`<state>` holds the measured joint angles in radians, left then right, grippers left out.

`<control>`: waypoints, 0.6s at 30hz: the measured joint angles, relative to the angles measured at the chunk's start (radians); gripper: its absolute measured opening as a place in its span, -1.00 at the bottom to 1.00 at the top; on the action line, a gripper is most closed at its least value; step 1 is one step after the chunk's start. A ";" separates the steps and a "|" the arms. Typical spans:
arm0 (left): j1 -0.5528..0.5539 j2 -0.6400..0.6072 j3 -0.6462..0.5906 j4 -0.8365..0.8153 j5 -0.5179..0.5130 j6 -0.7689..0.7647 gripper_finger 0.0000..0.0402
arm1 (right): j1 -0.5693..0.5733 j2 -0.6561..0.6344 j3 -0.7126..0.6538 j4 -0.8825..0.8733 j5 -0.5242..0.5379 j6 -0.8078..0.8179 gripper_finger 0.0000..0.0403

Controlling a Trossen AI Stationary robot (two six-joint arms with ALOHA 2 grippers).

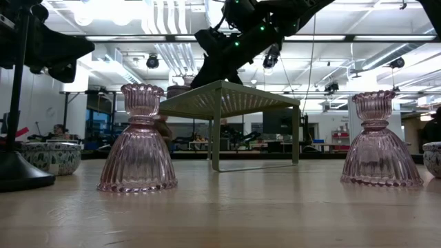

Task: Pick & Place candle stick holders
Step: Put the pink scented candle on the shelf aligned with the pink glass candle holder

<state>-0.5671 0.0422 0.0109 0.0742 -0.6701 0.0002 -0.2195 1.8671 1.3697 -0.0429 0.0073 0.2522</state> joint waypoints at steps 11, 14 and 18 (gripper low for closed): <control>0.000 0.000 0.000 0.000 0.000 0.000 -0.90 | 0.090 0.033 0.153 0.147 0.014 -0.140 -0.96; 0.000 0.000 0.000 0.000 0.000 0.000 -0.90 | 0.060 0.062 0.325 0.065 -0.014 -0.143 -0.96; 0.000 0.000 0.000 0.000 0.000 0.000 -0.90 | 0.031 0.180 0.620 -0.205 -0.038 -0.176 -0.96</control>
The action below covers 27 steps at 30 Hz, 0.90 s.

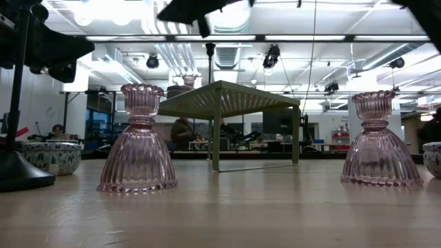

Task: Pick & Place candle stick holders
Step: Put the pink scented candle on the shelf aligned with the pink glass candle holder

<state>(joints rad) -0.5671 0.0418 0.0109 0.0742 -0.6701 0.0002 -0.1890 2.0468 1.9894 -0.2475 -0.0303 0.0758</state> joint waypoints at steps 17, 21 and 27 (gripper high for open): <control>0.000 0.000 0.000 0.000 0.000 0.000 -0.90 | 0.005 0.109 0.247 -0.716 0.034 -0.052 -0.96; 0.000 0.000 0.000 0.000 0.000 0.000 -0.90 | 0.003 0.120 0.188 -0.722 0.034 -0.029 -0.96; 0.000 0.000 0.000 0.000 0.000 0.000 -0.90 | -0.038 0.112 0.121 -0.708 0.036 -0.015 -0.96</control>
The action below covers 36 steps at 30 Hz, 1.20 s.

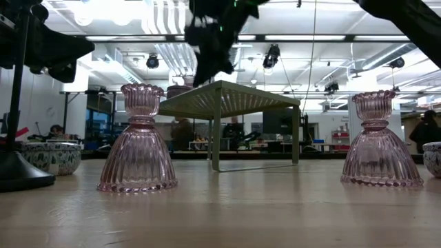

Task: Pick & Place candle stick holders
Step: Put the pink scented candle on the shelf aligned with the pink glass candle holder

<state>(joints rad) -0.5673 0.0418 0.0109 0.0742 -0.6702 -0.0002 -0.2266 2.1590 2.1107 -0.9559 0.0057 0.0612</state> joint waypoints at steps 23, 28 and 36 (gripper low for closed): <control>0.000 0.000 0.000 0.000 0.000 0.000 -0.90 | -0.037 0.001 -0.107 0.171 -0.065 0.049 -0.96; 0.000 0.000 0.000 0.000 0.000 0.000 -0.90 | -0.034 0.001 -0.115 0.206 -0.118 0.060 -0.96; 0.000 0.000 0.000 0.000 0.000 0.000 -0.90 | -0.033 0.001 -0.117 0.268 -0.121 0.070 -0.96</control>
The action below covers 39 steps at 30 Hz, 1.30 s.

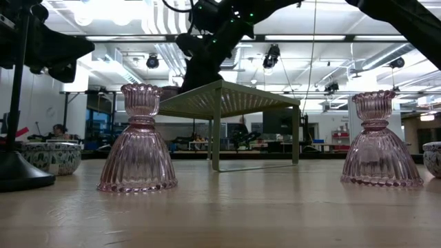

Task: Pick & Place candle stick holders
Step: Put the pink scented candle on the shelf aligned with the pink glass candle holder

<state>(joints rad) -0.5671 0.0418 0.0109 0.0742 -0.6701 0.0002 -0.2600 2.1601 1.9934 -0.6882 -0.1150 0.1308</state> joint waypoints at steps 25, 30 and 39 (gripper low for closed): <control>0.000 0.000 0.000 0.000 0.000 0.000 -0.90 | -0.004 0.000 -0.042 0.161 0.015 0.024 -0.96; 0.000 0.000 0.000 0.000 0.000 0.000 -0.90 | -0.007 0.001 -0.077 0.199 0.013 0.027 -0.96; 0.000 0.000 0.000 0.000 0.000 0.000 -0.90 | -0.010 0.002 -0.088 0.250 0.040 0.022 -0.96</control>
<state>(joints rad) -0.5671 0.0418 0.0109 0.0742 -0.6701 -0.0002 -0.2695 2.1616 1.9057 -0.4384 -0.0753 0.1532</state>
